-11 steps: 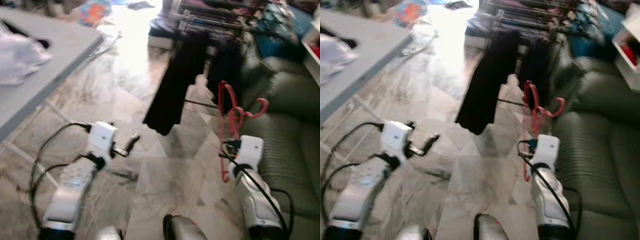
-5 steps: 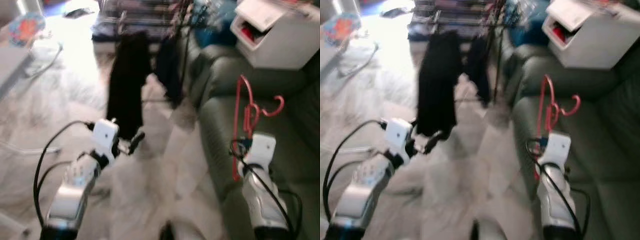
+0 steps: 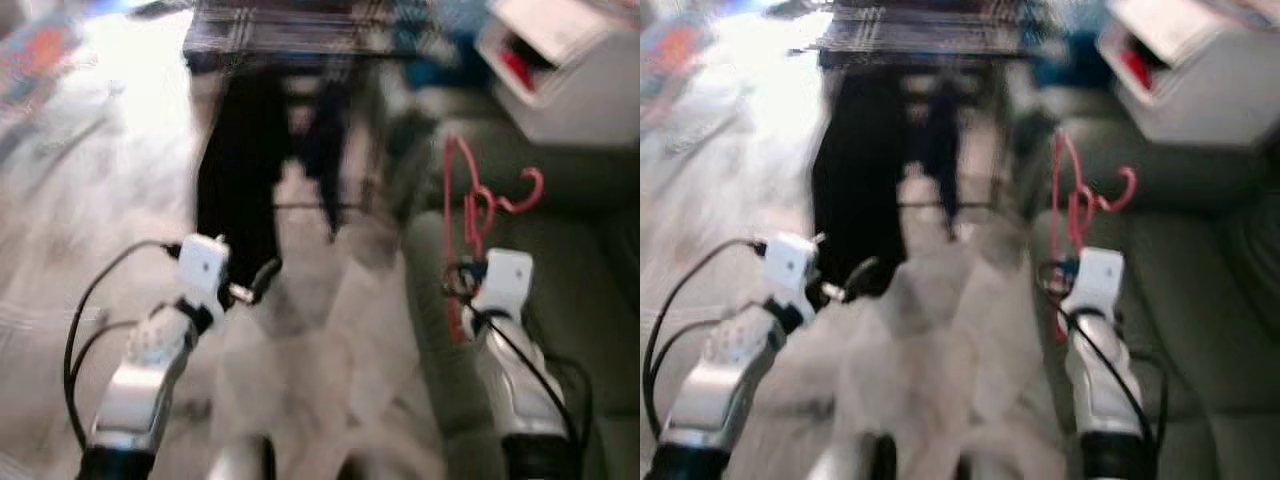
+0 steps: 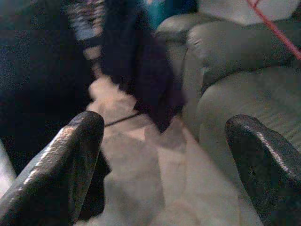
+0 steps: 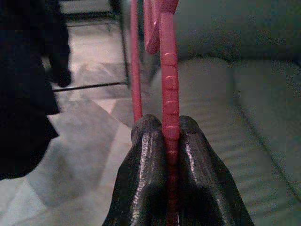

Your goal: Hang hanger

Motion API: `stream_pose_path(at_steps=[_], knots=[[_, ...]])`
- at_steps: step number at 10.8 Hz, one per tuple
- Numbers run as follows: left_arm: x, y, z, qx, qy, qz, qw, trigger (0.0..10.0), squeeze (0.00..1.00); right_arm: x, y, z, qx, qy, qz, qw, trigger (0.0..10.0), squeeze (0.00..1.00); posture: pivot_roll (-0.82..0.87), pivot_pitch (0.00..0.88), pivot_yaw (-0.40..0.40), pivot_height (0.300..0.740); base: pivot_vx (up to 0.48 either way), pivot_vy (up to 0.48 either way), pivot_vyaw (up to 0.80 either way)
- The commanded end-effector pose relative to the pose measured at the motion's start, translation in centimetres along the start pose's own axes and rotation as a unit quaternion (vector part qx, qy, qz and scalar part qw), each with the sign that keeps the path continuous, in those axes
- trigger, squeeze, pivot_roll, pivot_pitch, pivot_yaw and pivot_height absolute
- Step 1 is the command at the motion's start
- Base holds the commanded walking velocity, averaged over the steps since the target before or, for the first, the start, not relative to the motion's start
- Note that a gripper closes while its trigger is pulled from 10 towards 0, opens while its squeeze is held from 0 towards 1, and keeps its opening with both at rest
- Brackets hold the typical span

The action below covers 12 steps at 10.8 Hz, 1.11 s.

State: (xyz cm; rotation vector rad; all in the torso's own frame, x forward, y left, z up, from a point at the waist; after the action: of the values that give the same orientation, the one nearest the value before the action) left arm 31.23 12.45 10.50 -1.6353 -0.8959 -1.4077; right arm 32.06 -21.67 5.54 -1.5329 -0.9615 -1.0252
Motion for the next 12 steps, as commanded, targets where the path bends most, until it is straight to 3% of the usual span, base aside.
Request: stream_pose_path(at_steps=[1, 6, 12], knots=[[-0.2, 0.1, -0.7, -0.009, -0.006, 0.003, 1.0, 10.0, 0.0, -0.5, -0.1, -0.9, -0.008, -0.002, 0.009, 1.0, 10.0, 0.0, -0.05, 0.086, -0.065, 0.74, 0.262, 0.405, 0.0], [0.1, 0.2, -0.8, -0.017, 0.021, -0.003, 1.0, 10.0, 0.0, -0.9, 0.2, -0.1, 0.018, -0.01, 0.019, 1.0, 10.0, 0.0, -0.04, 0.092, -0.061, 0.74, 0.263, 0.398, 0.0], [0.1, 0.4, -1.7, -0.03, 0.033, -0.005, 0.999, 10.0, 0.0, -0.9, 0.6, 0.2, 0.026, -0.017, 0.023, 0.999, 10.0, 0.0, -0.04, 0.095, -0.062, 0.74, 0.465, 0.0, 0.0]])
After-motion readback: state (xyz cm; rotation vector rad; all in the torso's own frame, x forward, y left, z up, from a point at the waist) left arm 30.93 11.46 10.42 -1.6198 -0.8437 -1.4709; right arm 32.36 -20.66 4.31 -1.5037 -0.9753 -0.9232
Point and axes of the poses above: a point about 5 cm out from each wrist's last joint towards the gripper, its own y axis pointing out of the wrist towards the gripper, its own x axis along the axis of the wrist's last joint, z = x × y, the point moved 5 cm from there along y, pointing out of the wrist towards the gripper, and after that the axes turned 8 degrees about -y, right-handed, at the moved point
